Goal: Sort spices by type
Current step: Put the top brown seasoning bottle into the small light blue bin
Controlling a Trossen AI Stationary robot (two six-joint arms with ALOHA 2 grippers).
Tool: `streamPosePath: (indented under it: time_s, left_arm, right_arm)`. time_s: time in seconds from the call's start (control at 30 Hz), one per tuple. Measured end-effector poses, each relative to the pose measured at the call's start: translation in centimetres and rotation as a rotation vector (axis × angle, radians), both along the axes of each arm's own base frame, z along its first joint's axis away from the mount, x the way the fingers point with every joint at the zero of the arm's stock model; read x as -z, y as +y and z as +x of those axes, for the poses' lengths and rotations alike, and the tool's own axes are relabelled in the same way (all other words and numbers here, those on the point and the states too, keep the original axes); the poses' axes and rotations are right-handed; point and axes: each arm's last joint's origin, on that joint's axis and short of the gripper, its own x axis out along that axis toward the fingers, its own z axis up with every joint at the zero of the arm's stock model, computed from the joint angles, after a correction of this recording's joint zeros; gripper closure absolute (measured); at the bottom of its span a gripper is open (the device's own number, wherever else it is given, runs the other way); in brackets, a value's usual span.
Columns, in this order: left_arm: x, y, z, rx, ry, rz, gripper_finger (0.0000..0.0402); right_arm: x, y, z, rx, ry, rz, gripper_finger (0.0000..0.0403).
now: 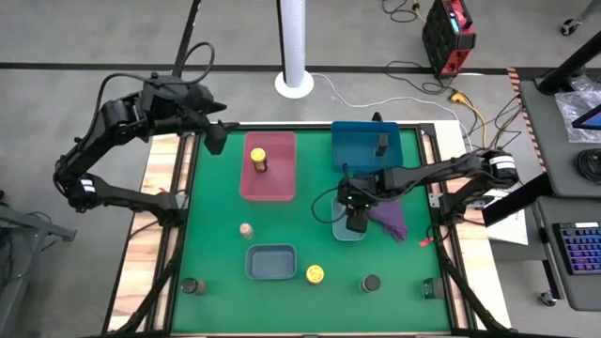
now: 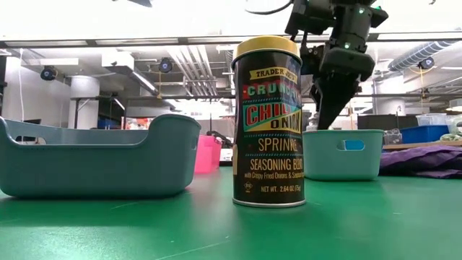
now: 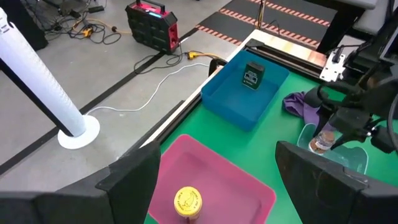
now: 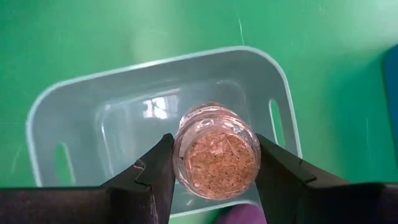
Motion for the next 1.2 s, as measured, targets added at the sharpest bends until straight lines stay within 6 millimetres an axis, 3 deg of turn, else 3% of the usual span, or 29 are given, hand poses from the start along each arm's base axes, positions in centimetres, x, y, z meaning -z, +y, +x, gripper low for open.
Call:
streamPosePath:
  time_s: [0.37, 1.0, 1.2]
  left_arm:
    - [-0.2, 0.1, 0.2, 0.000, -0.025, 0.012, 0.0099]
    - [-0.1, 0.2, 0.4, 0.000, -0.022, 0.010, 0.0099]
    - [-0.1, 0.2, 0.4, 0.000, -0.022, 0.010, 0.0099]
  right_arm:
    - [2.1, -0.2, 0.8, -0.020, 0.069, -0.004, 0.0237]
    - [2.7, -1.7, 1.0, 0.061, 0.083, -0.018, 0.0237]
    - [2.8, -1.7, 1.0, 0.063, 0.088, -0.017, 0.0221]
